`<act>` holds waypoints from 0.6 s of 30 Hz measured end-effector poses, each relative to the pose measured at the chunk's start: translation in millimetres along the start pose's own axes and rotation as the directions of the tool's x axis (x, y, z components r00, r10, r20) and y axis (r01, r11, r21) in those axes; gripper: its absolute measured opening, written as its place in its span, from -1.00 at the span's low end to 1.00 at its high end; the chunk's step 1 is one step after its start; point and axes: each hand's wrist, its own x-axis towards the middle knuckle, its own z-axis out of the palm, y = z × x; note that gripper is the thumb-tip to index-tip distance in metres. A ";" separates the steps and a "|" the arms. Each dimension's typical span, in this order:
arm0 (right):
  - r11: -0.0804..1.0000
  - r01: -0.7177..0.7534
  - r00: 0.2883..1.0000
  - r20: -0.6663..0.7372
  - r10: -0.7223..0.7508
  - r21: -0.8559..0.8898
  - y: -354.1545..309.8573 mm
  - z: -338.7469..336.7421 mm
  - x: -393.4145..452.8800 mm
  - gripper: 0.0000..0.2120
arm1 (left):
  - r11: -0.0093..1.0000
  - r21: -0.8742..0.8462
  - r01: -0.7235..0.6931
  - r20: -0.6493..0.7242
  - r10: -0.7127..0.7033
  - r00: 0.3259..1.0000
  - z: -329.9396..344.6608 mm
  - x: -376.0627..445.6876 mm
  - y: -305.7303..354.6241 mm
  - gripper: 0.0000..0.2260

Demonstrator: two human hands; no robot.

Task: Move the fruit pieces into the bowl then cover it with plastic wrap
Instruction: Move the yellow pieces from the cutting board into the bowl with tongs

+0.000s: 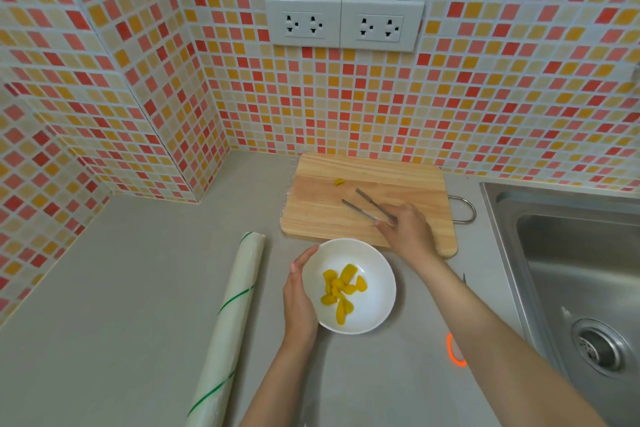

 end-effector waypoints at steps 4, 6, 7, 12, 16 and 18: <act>0.997 -0.071 0.997 0.030 0.071 -0.002 -12.1 14.6 43.4 -0.71 | 1.000 -0.009 -0.005 0.006 0.005 1.000 -0.5 0.5 -1.0 -0.60; 0.994 -0.110 0.994 0.025 0.110 -0.007 -17.9 20.8 55.5 -0.71 | 1.000 -0.011 -0.005 0.007 0.006 1.000 -1.0 0.5 -1.9 -0.60; 0.993 -0.120 0.993 0.020 0.120 -0.009 -19.7 24.1 59.9 -0.71 | 1.000 -0.007 -0.012 0.010 0.012 1.000 -1.3 0.5 -1.3 -0.61; 0.980 -0.191 0.982 -0.027 0.189 -0.062 -19.4 35.2 69.2 -0.69 | 1.000 0.002 -0.020 0.013 0.020 1.000 -1.5 1.2 -1.4 -0.60; 0.984 -0.170 0.984 -0.072 0.165 -0.058 -17.5 35.3 65.1 -0.73 | 1.000 0.009 -0.017 0.012 0.017 1.000 -0.9 0.7 0.1 -0.61; 0.991 -0.129 0.989 -0.074 0.126 -0.032 -18.0 31.2 55.8 -0.73 | 1.000 0.012 -0.022 0.014 0.022 1.000 -0.7 0.5 0.4 -0.61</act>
